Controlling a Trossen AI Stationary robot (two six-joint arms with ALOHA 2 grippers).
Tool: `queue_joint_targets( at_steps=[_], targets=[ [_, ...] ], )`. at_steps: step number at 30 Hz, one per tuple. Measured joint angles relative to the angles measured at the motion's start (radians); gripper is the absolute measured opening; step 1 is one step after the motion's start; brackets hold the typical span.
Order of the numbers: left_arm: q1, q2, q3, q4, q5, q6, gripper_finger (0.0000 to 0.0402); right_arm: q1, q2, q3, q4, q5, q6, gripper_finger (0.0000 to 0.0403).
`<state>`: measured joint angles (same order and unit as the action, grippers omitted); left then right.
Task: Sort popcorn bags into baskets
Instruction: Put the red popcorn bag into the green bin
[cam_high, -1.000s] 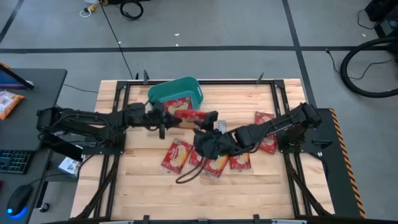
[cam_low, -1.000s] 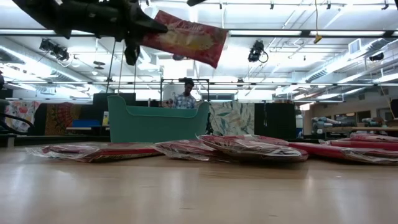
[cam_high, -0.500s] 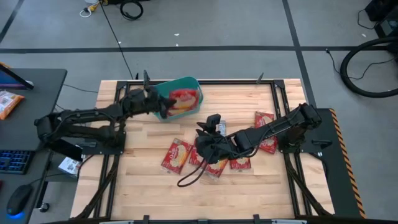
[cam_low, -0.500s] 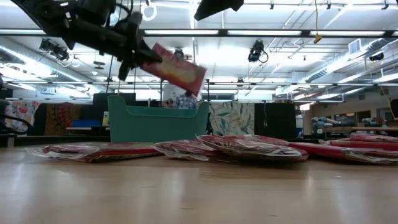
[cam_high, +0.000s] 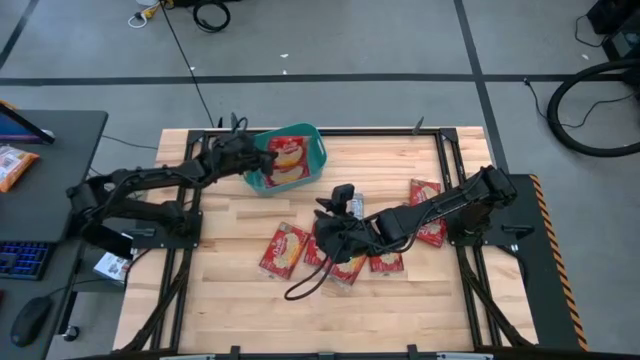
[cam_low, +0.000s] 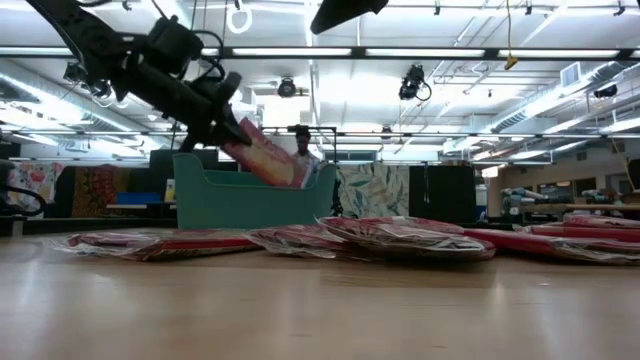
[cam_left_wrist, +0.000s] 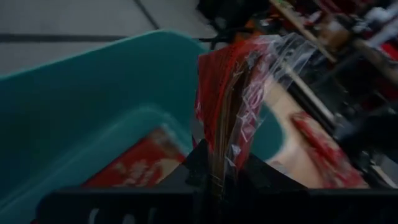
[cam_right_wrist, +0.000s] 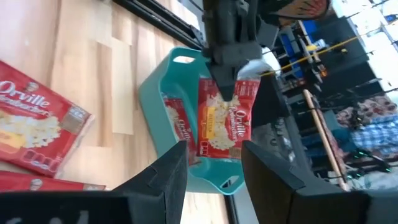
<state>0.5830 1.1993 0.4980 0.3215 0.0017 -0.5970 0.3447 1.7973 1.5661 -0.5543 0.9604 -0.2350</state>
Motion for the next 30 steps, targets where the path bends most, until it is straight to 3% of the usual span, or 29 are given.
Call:
queue_joint_targets(
  at_steps=[8,22,30],
  targets=[
    [0.005,0.048,0.000,0.006,-0.005,-0.014,0.0064,0.000,0.000,0.000,0.000,-0.039,0.008,0.0156],
    [0.005,0.042,0.000,0.033,-0.097,0.058,0.0193,0.000,0.000,0.000,0.000,-0.073,0.035,0.0156],
    [0.002,0.012,0.000,0.134,-0.106,0.201,0.0206,0.000,0.000,0.000,0.000,-0.076,0.042,0.0156]
  ],
)
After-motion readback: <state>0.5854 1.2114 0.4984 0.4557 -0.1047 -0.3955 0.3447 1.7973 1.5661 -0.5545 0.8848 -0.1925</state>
